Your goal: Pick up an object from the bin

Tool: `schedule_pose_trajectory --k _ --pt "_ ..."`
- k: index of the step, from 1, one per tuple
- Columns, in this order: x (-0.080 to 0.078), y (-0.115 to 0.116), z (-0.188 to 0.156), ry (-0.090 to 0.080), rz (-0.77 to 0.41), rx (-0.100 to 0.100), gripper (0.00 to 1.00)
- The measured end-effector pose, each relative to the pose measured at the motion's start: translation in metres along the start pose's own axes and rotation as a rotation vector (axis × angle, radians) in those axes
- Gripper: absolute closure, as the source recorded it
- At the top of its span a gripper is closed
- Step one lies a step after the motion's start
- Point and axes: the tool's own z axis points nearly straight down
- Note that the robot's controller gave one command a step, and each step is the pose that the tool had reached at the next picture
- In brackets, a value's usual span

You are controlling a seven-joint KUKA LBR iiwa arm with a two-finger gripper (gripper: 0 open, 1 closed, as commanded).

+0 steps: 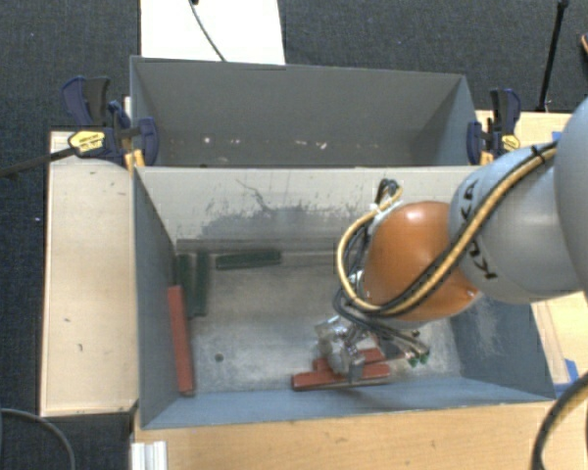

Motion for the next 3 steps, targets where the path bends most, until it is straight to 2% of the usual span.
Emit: schedule_pose_trajectory --k 1,2,3 --pt "-0.001 0.000 0.001 -0.007 -0.002 0.001 0.00" --pt "-0.008 -0.007 -0.103 0.004 -0.421 -0.002 0.00" --pt "-0.007 0.011 0.005 0.005 -0.346 -0.003 0.00"
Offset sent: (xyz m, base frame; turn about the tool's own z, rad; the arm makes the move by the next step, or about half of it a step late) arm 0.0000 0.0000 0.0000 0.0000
